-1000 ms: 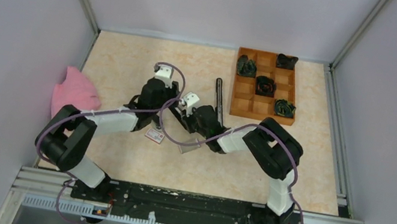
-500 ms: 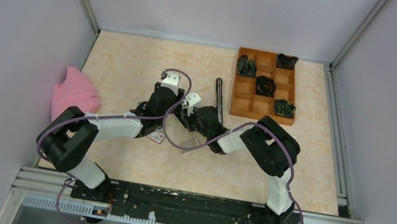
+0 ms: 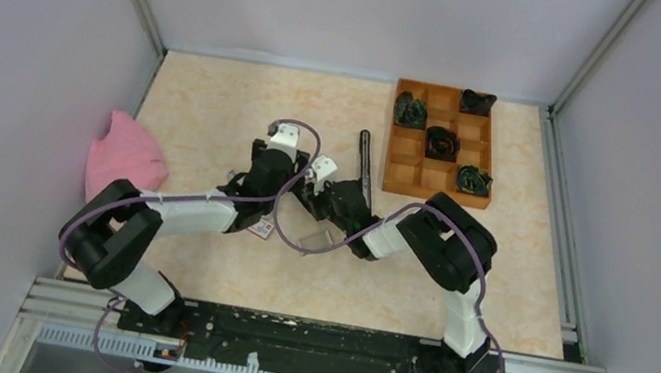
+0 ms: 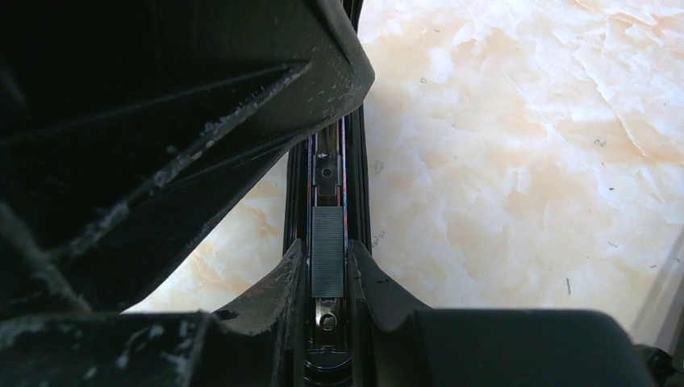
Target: Load the staples into the stapler
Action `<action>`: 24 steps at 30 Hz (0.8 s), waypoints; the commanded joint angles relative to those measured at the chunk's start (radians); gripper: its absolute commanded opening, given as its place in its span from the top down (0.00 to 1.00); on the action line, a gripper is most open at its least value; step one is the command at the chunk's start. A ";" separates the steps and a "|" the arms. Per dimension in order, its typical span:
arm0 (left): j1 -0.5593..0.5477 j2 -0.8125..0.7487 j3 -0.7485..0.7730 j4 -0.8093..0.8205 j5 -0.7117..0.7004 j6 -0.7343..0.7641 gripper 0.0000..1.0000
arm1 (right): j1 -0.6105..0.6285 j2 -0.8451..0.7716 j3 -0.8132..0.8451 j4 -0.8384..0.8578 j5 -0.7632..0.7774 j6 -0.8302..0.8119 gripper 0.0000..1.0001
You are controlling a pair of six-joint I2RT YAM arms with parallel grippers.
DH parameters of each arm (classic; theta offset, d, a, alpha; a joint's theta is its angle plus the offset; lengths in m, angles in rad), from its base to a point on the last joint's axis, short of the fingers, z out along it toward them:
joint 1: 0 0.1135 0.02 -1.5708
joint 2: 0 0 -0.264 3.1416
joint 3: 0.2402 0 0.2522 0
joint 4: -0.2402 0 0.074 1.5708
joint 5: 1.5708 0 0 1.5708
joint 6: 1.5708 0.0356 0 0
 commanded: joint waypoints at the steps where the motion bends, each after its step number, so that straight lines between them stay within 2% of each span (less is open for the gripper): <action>1: -0.105 -0.034 -0.015 0.033 0.205 -0.068 0.17 | 0.033 0.041 0.048 0.054 -0.045 -0.026 0.97; 18: -0.073 -0.108 -0.100 0.107 0.270 -0.307 0.07 | 0.018 0.049 0.009 0.117 -0.064 0.023 0.96; 24: -0.016 -0.190 -0.139 0.089 0.345 -0.392 0.04 | 0.015 0.034 -0.008 0.120 -0.063 0.031 0.86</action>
